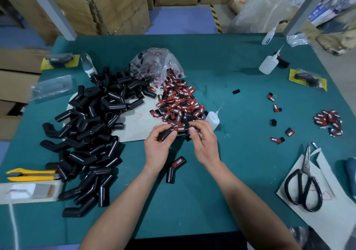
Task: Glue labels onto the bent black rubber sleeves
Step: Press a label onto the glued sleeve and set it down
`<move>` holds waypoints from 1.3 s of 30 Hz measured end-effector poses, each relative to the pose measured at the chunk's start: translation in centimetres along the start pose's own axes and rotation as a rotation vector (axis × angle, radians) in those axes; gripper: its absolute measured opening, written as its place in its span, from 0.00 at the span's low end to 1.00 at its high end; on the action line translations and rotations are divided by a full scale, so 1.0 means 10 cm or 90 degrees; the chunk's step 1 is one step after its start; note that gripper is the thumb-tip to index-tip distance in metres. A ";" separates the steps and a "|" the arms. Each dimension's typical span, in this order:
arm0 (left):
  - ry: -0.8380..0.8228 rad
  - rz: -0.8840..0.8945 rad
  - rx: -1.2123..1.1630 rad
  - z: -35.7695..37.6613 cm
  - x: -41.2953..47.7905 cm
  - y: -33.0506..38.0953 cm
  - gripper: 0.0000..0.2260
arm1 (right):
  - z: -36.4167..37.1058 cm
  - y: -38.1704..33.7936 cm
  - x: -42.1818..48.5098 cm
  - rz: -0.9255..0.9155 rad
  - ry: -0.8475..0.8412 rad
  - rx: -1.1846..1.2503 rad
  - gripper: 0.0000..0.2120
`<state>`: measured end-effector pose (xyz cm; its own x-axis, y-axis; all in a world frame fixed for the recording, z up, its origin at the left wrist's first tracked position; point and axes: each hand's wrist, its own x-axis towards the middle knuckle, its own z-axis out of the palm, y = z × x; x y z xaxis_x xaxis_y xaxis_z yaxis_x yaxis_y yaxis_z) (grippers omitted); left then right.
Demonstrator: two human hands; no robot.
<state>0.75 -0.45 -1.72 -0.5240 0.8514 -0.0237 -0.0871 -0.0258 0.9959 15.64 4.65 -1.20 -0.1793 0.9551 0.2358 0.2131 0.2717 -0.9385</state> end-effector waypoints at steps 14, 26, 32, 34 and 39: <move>-0.019 0.042 0.042 0.03 -0.04 0.00 0.11 | 0.06 -0.10 -0.01 0.199 -0.074 0.222 0.16; -0.061 -0.045 -0.004 0.03 -0.03 0.01 0.15 | 0.08 -0.06 0.01 0.212 -0.062 0.287 0.15; -0.037 -0.062 0.004 0.03 -0.01 0.01 0.13 | 0.09 -0.02 0.02 0.252 -0.040 0.298 0.18; -0.032 -0.063 -0.001 0.03 0.00 0.00 0.14 | 0.08 -0.01 0.02 0.252 -0.024 0.300 0.14; -0.033 -0.056 0.004 0.04 -0.01 0.02 0.15 | 0.09 0.00 0.01 0.234 -0.024 0.278 0.08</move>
<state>1.10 -0.38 -1.48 -0.4701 0.8761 -0.1075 -0.1255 0.0543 0.9906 14.72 4.60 -1.41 -0.2039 0.9707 -0.1272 -0.1469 -0.1588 -0.9763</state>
